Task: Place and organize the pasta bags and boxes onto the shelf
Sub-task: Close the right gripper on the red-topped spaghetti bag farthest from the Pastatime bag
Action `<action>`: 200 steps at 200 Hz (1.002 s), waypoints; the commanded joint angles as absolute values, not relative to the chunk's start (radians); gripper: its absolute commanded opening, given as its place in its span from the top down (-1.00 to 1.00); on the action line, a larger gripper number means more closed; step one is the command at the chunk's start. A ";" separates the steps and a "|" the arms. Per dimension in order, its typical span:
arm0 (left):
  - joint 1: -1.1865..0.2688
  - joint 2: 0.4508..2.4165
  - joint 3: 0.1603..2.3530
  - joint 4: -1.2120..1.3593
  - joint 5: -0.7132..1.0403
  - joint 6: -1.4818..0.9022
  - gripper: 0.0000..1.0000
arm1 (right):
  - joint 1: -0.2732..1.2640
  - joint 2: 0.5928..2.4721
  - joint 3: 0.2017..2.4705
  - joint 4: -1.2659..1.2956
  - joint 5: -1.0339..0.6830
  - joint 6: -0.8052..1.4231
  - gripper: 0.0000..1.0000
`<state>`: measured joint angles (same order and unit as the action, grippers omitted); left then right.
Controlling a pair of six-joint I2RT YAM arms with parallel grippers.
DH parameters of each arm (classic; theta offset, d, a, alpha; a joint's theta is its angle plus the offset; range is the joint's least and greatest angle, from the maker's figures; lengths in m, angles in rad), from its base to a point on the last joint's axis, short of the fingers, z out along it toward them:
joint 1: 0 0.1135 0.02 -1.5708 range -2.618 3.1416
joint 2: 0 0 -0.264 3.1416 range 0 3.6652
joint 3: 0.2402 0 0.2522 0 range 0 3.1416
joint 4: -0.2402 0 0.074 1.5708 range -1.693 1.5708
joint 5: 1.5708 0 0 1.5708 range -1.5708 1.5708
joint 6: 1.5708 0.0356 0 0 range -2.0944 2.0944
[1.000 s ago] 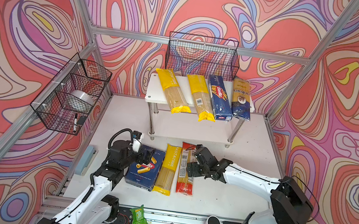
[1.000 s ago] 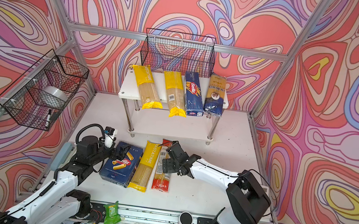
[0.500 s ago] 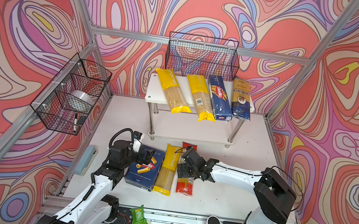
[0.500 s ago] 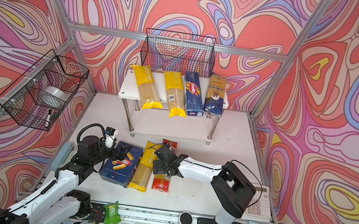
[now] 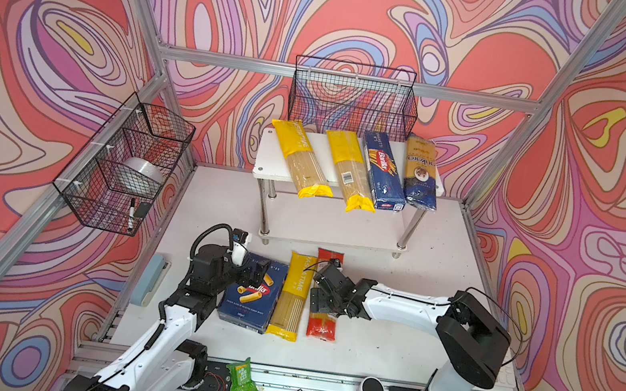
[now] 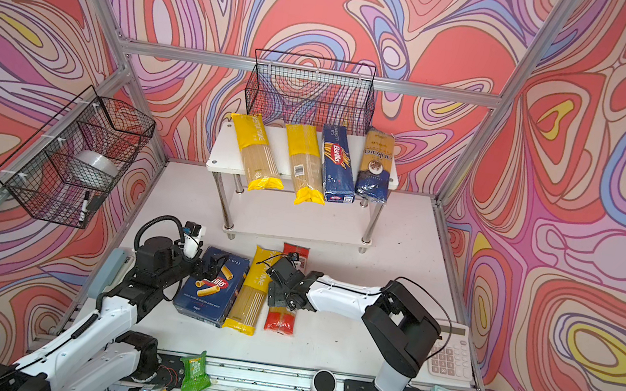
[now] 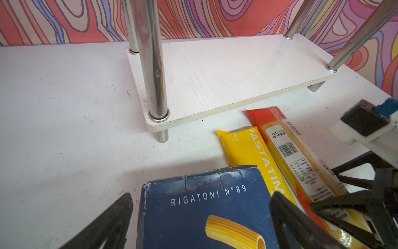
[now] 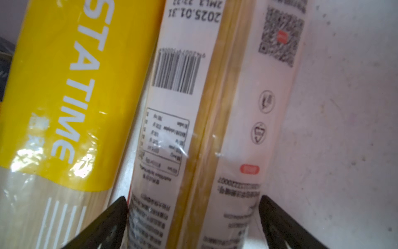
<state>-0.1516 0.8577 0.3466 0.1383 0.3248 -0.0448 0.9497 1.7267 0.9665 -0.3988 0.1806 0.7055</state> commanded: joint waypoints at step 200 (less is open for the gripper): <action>-0.152 0.835 0.362 0.150 0.334 -0.028 -1.00 | 0.965 1.720 0.933 -0.381 0.219 0.752 -0.35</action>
<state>-0.1516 0.8505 0.3466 0.1383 0.3252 -0.0444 0.9634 1.7302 0.9543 -0.3813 0.2035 0.7471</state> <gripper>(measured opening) 0.999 0.706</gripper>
